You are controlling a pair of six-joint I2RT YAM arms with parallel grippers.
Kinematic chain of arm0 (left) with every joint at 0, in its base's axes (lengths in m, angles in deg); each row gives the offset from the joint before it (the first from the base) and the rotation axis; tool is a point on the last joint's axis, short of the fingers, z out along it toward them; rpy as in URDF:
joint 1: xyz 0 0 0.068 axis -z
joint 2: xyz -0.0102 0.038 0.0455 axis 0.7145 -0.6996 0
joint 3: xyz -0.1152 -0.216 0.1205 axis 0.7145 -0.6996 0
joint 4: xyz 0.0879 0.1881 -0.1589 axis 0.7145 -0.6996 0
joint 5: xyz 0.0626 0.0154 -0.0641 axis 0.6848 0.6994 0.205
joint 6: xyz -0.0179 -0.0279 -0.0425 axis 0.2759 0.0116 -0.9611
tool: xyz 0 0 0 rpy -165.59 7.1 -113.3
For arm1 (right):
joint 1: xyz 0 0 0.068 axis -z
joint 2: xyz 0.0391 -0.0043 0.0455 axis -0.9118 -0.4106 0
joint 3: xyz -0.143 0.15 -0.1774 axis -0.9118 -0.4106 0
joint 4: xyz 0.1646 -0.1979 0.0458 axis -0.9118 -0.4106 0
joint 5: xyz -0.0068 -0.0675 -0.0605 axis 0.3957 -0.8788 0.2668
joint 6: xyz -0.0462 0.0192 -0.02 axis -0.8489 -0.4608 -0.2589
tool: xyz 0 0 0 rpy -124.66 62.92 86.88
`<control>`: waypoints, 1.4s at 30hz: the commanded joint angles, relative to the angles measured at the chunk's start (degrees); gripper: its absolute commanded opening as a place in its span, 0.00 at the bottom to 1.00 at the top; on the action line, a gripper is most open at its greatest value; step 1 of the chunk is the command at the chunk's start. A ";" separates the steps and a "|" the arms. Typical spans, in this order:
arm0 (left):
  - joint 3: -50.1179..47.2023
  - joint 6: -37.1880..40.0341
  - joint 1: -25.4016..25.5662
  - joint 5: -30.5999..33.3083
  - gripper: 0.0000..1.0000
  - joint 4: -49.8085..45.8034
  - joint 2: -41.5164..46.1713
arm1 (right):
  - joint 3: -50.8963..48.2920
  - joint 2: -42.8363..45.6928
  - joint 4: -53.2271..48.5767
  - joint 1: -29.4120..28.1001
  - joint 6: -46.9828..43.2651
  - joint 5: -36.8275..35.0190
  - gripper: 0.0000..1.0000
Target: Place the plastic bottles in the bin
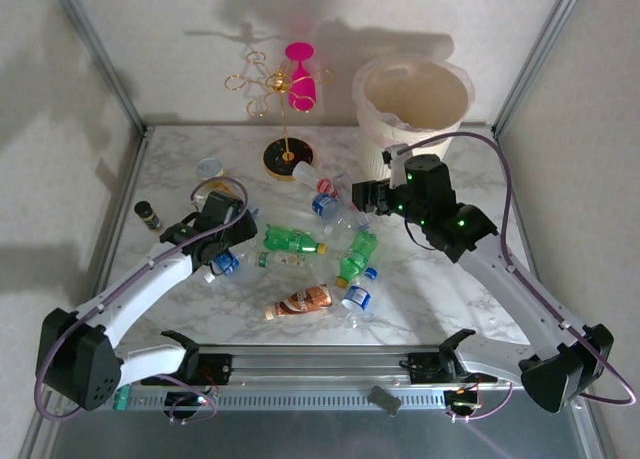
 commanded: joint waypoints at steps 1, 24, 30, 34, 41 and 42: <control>-1.51 5.62 -0.78 -4.25 0.91 4.74 -1.53 | -1.09 1.61 3.39 -0.48 0.66 2.81 0.75; -5.04 11.63 -0.87 -2.70 0.87 6.61 -12.12 | -4.53 2.81 6.79 -0.52 1.07 5.05 0.77; -4.83 10.97 -0.80 -4.28 0.85 7.07 -14.05 | -5.05 2.70 7.19 -0.54 1.41 5.36 0.77; -4.81 10.62 -0.79 -6.26 0.84 7.32 -14.75 | -5.52 2.78 7.56 -0.48 1.65 5.57 0.77; -4.72 9.68 -0.86 -7.05 0.81 7.54 -15.66 | -5.68 2.61 8.01 -0.50 2.04 5.98 0.77; -4.68 9.56 -0.81 -7.24 0.78 7.65 -15.73 | -5.67 2.63 8.07 -0.52 2.13 6.00 0.77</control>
